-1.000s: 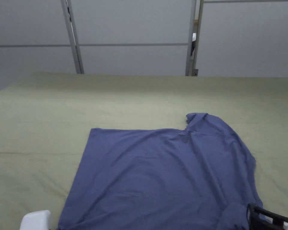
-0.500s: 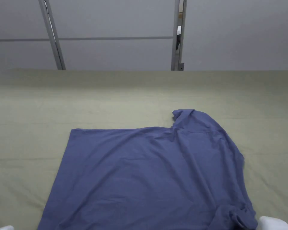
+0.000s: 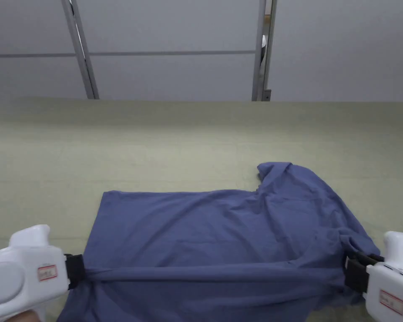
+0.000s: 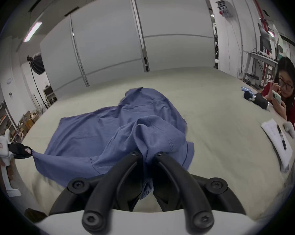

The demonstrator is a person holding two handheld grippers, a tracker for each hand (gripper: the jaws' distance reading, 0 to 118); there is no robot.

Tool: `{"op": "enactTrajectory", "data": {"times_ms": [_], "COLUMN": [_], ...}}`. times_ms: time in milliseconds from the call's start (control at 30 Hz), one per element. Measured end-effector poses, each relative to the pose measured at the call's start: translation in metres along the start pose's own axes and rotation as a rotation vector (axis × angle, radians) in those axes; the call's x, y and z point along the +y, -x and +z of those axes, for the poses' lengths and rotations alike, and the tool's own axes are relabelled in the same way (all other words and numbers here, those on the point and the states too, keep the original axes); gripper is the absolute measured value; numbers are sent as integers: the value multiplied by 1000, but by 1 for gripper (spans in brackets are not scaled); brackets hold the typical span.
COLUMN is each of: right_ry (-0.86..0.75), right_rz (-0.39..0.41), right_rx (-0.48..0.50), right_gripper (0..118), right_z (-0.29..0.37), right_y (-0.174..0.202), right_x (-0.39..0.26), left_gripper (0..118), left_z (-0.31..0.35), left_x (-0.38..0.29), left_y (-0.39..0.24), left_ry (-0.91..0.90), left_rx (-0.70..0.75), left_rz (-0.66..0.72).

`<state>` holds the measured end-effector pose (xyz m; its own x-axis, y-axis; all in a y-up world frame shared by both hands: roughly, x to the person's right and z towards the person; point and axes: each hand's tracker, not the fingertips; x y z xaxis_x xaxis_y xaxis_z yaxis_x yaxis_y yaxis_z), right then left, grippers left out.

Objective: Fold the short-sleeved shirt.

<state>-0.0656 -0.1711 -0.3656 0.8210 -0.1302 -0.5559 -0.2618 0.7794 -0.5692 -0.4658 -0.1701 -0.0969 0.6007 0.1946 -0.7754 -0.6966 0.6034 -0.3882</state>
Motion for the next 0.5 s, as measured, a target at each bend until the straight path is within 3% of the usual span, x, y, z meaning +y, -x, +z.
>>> {"op": "enactTrajectory", "data": {"times_ms": [133, 267, 300, 333, 367, 400, 467, 500], "right_ry": [106, 178, 174, 179, 179, 174, 128, 77], "right_rz": [-48, -13, -9, 5, 14, 18, -2, -13], "right_rx": [-21, -61, -60, -64, -66, -63, -42, 8], "right_gripper": [13, 13, 14, 15, 23, 46, 106, 118], "right_z": [-49, -83, -86, -88, -88, -85, -69, -54], "right_y": [2, 1, 1, -2, -3, -6, -12, -18], "right_x": [15, 15, 13, 10, 10, 10, 8, 6], "left_gripper": [10, 18, 31, 56, 88, 110, 113, 113], "left_z": [-58, -81, -79, -76, -73, -68, -44, -28], "left_x": [19, 18, 18, 17, 16, 16, 11, 6], "left_y": [-6, -4, -3, -1, 2, 6, 17, 27], "left_ry": [101, 73, 39, 20, 11, 7, -122, -224], "left_rx": [68, 64, 53, 37, 42, 48, 4, -38], "left_rz": [-2, 14, 22, 19, 13, 7, 13, 18]}}
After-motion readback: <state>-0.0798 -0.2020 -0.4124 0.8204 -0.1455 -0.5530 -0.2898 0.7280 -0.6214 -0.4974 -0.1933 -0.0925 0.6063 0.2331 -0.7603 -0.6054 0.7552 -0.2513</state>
